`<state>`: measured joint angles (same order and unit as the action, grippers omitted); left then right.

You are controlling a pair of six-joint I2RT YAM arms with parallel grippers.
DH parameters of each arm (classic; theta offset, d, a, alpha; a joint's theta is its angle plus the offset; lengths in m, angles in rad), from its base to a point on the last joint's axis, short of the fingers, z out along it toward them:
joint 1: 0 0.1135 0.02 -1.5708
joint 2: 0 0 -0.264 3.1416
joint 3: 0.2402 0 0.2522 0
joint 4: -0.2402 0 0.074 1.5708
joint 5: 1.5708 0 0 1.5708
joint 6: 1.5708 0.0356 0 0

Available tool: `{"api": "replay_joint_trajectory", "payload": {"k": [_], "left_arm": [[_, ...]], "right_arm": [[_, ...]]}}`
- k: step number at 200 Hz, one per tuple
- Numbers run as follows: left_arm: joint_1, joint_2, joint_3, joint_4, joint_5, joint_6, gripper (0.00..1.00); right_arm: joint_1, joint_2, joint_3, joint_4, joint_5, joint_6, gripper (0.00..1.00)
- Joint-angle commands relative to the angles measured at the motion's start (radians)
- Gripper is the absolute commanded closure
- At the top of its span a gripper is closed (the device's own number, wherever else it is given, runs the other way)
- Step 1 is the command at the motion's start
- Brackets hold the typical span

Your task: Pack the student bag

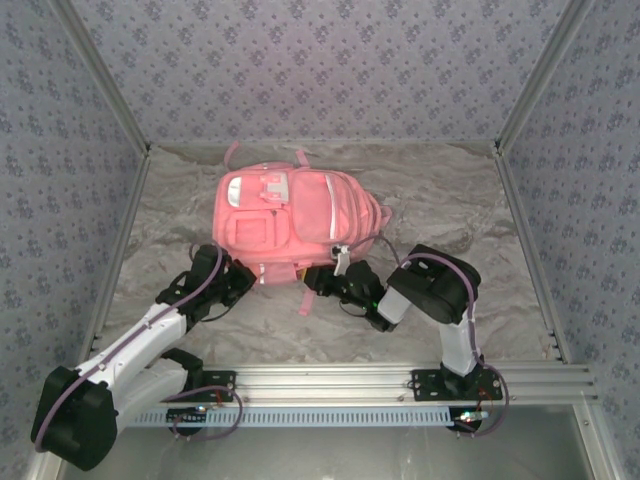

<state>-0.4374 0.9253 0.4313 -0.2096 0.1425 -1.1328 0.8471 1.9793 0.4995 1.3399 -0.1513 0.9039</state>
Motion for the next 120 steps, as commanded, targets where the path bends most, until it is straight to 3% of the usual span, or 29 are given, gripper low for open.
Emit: {"api": "replay_joint_trajectory", "payload": {"k": [1, 28, 120], "left_arm": [[0.006, -0.009, 0.021, -0.034, 0.034, 0.025, 1.00], [0.006, -0.011, 0.020, -0.034, 0.034, 0.026, 1.00], [0.006, -0.007, 0.021, -0.030, 0.042, 0.023, 1.00]], "right_arm": [[-0.010, 0.037, -0.004, 0.060, -0.063, 0.060, 0.74], [-0.008, 0.040, -0.004, 0.060, -0.080, 0.052, 0.68], [0.016, 0.080, 0.077, -0.028, -0.107, 0.041, 0.65]]}}
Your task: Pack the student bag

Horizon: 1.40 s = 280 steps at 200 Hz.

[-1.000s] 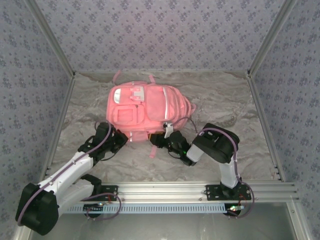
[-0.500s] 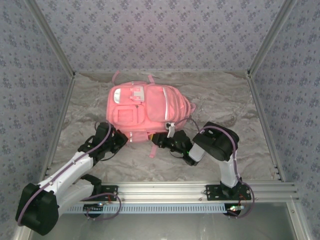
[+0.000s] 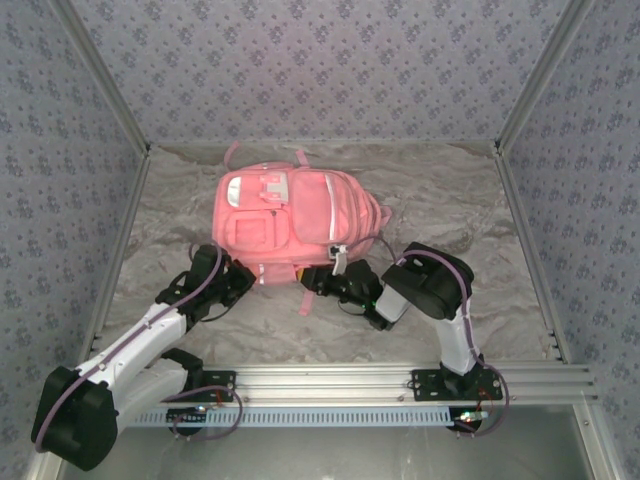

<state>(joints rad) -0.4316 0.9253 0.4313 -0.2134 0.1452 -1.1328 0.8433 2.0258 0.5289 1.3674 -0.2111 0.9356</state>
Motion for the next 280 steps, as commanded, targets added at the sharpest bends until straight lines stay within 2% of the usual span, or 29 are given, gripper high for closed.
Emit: {"api": "replay_joint_trajectory", "payload": {"k": [1, 31, 88, 111, 137, 155, 171, 196, 249, 280], "left_arm": [[0.001, -0.007, 0.021, -0.025, 0.040, 0.023, 1.00], [0.001, 0.004, 0.015, -0.012, 0.047, 0.021, 1.00], [0.001, 0.026, 0.012, 0.018, 0.061, 0.012, 1.00], [0.000, 0.032, 0.011, 0.029, 0.073, 0.006, 1.00], [-0.005, 0.037, 0.004, 0.044, 0.079, -0.004, 1.00], [-0.006, 0.037, 0.001, 0.049, 0.080, -0.008, 1.00], [-0.007, 0.035, 0.000, 0.049, 0.080, -0.009, 1.00], [-0.007, 0.033, 0.001, 0.042, 0.078, -0.003, 1.00], [0.032, -0.019, 0.000, -0.034, 0.055, 0.035, 1.00], [0.067, -0.031, -0.007, -0.057, 0.063, 0.057, 1.00]], "right_arm": [[0.020, 0.033, 0.049, -0.057, -0.048, 0.009, 0.65], [0.033, 0.027, 0.068, -0.086, -0.061, -0.002, 0.61], [0.047, 0.024, 0.085, -0.156, -0.073, -0.013, 0.60], [0.055, 0.027, 0.125, -0.221, -0.059, -0.020, 0.54], [0.064, 0.025, 0.189, -0.351, -0.026, -0.031, 0.54], [0.069, 0.018, 0.226, -0.472, 0.023, -0.039, 0.60], [0.068, 0.008, 0.244, -0.560, 0.067, -0.046, 0.74], [0.058, 0.001, 0.235, -0.573, 0.103, -0.045, 0.88], [0.010, -0.058, 0.149, -0.537, 0.131, -0.068, 1.00], [-0.027, -0.098, 0.089, -0.495, 0.123, -0.077, 1.00]]}}
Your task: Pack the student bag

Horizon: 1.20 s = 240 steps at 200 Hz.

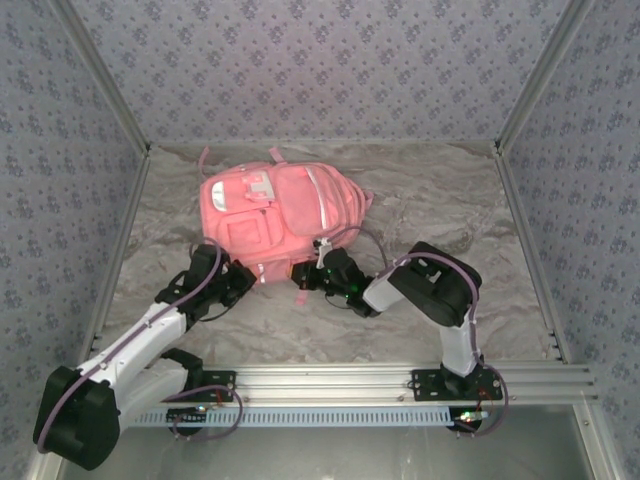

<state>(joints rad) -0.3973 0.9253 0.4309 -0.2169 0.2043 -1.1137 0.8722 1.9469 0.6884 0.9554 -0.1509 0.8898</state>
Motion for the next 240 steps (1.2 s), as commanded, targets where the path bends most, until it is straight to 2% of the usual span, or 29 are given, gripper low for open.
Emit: {"api": "replay_joint_trajectory", "payload": {"k": [1, 112, 161, 187, 207, 224, 240], "left_arm": [[0.034, -0.031, -0.007, -0.054, 0.005, 0.039, 1.00], [0.066, -0.022, -0.022, -0.091, -0.017, 0.112, 1.00], [0.071, -0.014, -0.023, -0.070, 0.016, 0.116, 1.00], [0.071, -0.010, 0.021, -0.107, 0.026, 0.196, 1.00], [0.071, 0.008, 0.082, -0.195, 0.016, 0.309, 1.00], [0.071, 0.038, 0.135, -0.284, -0.013, 0.392, 1.00], [0.074, 0.034, 0.148, -0.337, -0.076, 0.425, 1.00]], "right_arm": [[-0.058, -0.020, -0.071, -0.083, 0.062, -0.032, 1.00], [-0.172, -0.065, -0.214, 0.155, -0.085, -0.017, 1.00], [-0.165, -0.075, -0.204, 0.141, -0.135, -0.047, 1.00], [-0.155, -0.130, -0.219, 0.101, -0.133, -0.096, 0.93], [-0.178, -0.263, -0.252, -0.034, -0.095, -0.167, 0.86], [-0.205, -0.434, -0.234, -0.336, -0.032, -0.251, 0.80], [-0.214, -0.581, -0.195, -0.596, 0.052, -0.409, 0.79]]}}
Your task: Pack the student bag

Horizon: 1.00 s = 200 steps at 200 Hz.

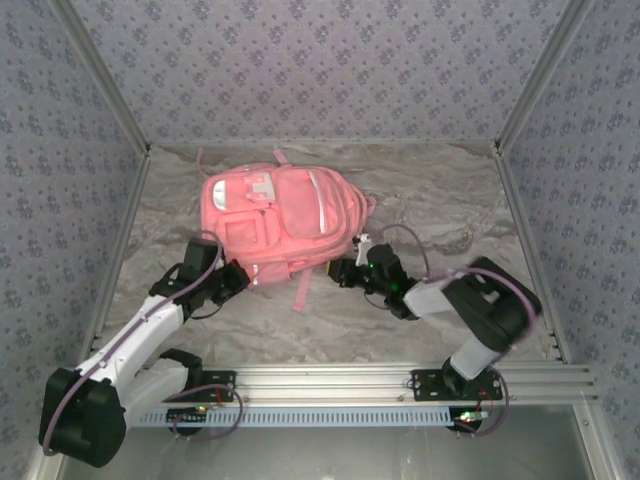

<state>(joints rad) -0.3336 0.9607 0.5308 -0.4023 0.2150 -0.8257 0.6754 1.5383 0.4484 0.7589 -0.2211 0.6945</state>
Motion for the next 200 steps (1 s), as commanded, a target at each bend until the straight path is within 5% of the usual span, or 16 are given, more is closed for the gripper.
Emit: {"api": "replay_joint_trajectory", "payload": {"k": [1, 39, 49, 66, 93, 112, 157, 200], "left_arm": [[0.012, -0.002, 0.050, -0.156, -0.091, 0.139, 1.00], [0.084, -0.069, 0.110, -0.300, -0.324, 0.082, 1.00], [0.072, -0.095, 0.135, -0.282, -0.291, 0.084, 0.78], [-0.021, -0.028, 0.267, -0.280, -0.237, 0.137, 0.66], [-0.259, 0.125, 0.520, -0.346, -0.364, 0.256, 0.50], [-0.273, 0.277, 0.630, -0.248, -0.229, 0.283, 0.41], [-0.271, 0.774, 1.051, -0.269, -0.037, 0.352, 0.40], [-0.267, 1.044, 1.270, -0.400, -0.043, 0.366, 0.52]], "right_arm": [[-0.019, -0.180, 0.046, -0.412, 0.127, -0.223, 0.79], [-0.069, -0.365, 0.144, -0.752, 0.294, -0.287, 0.70], [-0.091, -0.377, 0.184, -0.828, 0.292, -0.282, 0.67], [-0.111, -0.400, 0.217, -0.917, 0.312, -0.269, 0.64], [-0.138, -0.449, 0.196, -0.942, 0.328, -0.249, 0.61], [-0.160, -0.462, 0.170, -0.926, 0.288, -0.233, 0.60], [-0.209, -0.501, 0.122, -0.916, 0.230, -0.205, 0.58], [-0.270, -0.583, 0.089, -0.945, 0.185, -0.198, 0.57]]}}
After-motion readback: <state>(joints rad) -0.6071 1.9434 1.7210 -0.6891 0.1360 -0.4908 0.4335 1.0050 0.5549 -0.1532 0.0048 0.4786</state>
